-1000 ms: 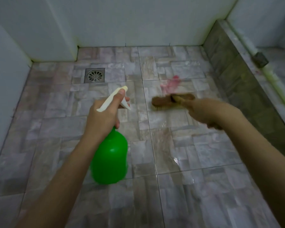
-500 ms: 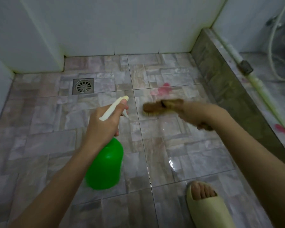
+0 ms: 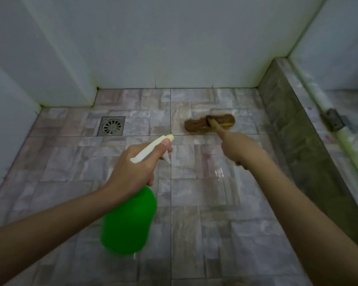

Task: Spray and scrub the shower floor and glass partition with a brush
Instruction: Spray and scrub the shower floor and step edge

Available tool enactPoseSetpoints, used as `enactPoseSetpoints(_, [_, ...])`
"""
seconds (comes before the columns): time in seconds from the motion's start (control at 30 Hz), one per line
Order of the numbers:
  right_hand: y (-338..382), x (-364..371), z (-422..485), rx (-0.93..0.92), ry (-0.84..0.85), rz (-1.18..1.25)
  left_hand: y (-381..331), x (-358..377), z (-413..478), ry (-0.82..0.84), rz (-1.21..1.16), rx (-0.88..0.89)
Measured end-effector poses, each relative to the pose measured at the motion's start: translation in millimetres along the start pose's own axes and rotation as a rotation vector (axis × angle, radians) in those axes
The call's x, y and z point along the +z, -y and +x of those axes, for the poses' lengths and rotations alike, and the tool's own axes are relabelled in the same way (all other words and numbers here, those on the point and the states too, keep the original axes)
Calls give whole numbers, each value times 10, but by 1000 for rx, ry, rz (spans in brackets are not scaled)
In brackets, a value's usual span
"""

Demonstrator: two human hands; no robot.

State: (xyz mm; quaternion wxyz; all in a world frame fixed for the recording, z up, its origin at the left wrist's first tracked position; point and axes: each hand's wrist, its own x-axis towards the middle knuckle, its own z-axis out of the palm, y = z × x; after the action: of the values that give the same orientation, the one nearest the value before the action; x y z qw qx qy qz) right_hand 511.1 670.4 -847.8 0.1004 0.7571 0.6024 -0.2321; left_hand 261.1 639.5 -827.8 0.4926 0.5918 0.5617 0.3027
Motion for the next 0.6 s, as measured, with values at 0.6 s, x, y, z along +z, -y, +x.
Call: enactPoseSetpoints(0.6, [-267,46,318,56,-99,265,-709,471,675,-104,36,-37])
